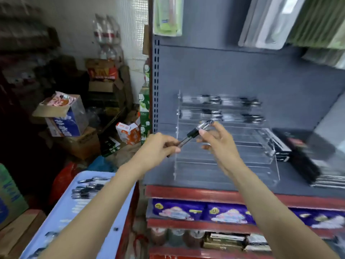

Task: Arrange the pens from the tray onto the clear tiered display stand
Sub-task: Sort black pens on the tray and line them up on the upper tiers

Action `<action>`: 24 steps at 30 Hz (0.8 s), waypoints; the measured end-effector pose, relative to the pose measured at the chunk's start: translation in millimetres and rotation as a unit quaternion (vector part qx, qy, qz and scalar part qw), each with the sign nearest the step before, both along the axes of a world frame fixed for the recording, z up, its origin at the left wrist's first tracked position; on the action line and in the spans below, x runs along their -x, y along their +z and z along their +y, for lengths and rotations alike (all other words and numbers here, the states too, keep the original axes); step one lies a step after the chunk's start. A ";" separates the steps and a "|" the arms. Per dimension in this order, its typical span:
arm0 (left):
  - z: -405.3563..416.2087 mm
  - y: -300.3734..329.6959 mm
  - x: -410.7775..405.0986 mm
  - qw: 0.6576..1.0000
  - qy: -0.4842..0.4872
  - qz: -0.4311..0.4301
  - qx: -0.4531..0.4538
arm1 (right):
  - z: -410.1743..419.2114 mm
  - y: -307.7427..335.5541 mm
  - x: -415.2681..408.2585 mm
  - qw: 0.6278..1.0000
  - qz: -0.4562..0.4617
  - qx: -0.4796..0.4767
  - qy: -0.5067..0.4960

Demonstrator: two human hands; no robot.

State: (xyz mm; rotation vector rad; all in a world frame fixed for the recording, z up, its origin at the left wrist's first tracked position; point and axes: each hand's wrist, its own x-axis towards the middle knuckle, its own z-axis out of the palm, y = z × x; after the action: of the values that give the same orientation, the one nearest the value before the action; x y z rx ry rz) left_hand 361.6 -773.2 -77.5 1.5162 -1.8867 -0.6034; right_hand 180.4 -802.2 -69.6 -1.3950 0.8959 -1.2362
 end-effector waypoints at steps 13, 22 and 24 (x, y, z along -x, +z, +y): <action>-108.7 13.7 130.1 0.985 0.112 -0.001 0.134 | -112.4 19.1 189.8 0.985 -0.045 0.038 -0.160; -150.1 2.5 171.1 0.977 0.100 -0.164 0.091 | -143.5 13.8 212.7 0.988 -0.060 0.019 -0.142; -151.5 4.0 180.4 0.965 0.099 -0.221 0.100 | -146.9 12.7 212.6 0.988 -0.067 0.016 -0.136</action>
State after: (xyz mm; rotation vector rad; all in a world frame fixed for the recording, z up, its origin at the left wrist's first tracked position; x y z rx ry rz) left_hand 181.2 -924.7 -73.6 1.7787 -2.0040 0.0246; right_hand -32.2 -949.1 -56.9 -1.2258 1.0000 -1.5366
